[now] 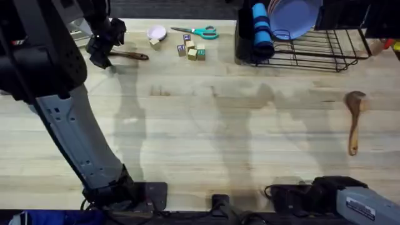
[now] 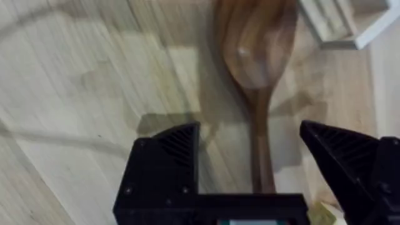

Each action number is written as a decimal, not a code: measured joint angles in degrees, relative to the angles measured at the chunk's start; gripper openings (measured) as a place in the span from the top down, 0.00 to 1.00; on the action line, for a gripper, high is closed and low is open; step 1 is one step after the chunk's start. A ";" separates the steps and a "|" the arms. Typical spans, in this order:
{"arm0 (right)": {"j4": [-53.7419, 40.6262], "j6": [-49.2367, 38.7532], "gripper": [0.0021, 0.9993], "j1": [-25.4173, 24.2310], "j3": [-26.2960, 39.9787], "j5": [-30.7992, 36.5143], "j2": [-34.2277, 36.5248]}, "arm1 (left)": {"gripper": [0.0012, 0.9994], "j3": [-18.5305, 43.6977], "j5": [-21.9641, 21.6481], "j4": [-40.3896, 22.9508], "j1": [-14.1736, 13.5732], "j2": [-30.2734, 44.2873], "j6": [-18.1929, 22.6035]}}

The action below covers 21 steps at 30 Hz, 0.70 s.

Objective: Pick up the spoon on the table one by one and put them onto the rack

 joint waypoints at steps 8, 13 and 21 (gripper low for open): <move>0.02 0.00 0.00 0.00 0.02 0.00 2.04 | 0.00 2.44 -0.86 -4.21 -0.38 1.80 1.08; 0.02 0.00 0.00 0.00 0.02 0.00 2.51 | 0.00 3.32 -2.31 -7.59 -0.67 2.40 1.85; 0.02 0.00 0.00 0.00 0.02 0.00 2.51 | 0.07 3.35 -4.95 -9.94 -0.95 2.62 1.94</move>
